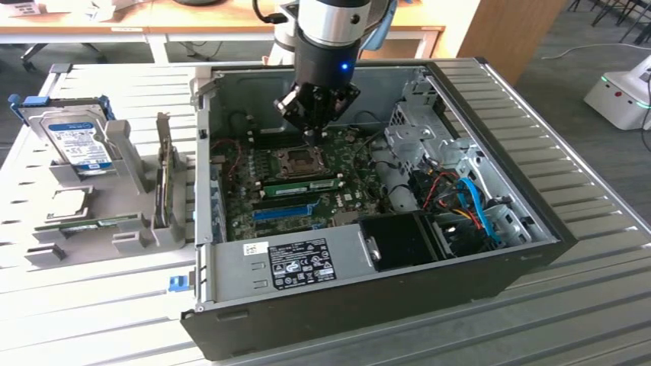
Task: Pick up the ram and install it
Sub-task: 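Press down the ram until it locks into place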
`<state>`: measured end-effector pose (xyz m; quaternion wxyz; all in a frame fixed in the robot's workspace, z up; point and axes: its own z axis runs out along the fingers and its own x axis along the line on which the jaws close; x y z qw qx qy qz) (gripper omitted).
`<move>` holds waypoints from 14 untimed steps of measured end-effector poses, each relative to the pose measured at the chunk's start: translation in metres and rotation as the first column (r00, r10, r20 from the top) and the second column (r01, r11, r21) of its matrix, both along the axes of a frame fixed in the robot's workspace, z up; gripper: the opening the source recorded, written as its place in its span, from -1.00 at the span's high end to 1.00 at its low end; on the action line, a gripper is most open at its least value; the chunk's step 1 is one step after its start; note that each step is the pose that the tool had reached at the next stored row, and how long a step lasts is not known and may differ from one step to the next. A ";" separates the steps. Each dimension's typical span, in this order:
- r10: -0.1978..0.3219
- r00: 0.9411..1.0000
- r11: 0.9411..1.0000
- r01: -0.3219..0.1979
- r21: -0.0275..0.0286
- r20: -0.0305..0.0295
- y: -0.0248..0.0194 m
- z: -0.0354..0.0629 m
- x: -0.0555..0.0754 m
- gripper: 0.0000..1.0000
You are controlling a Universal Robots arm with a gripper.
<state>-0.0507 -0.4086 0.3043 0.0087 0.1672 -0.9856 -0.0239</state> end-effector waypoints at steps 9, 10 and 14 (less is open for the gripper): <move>-0.160 0.987 0.987 0.160 0.000 0.000 0.0000 -0.0008 0.000 0.80; -0.176 0.984 0.984 0.176 0.000 0.000 0.0000 -0.0009 0.000 0.80; -0.239 0.971 0.971 0.239 0.000 0.000 0.0000 -0.0012 0.000 0.80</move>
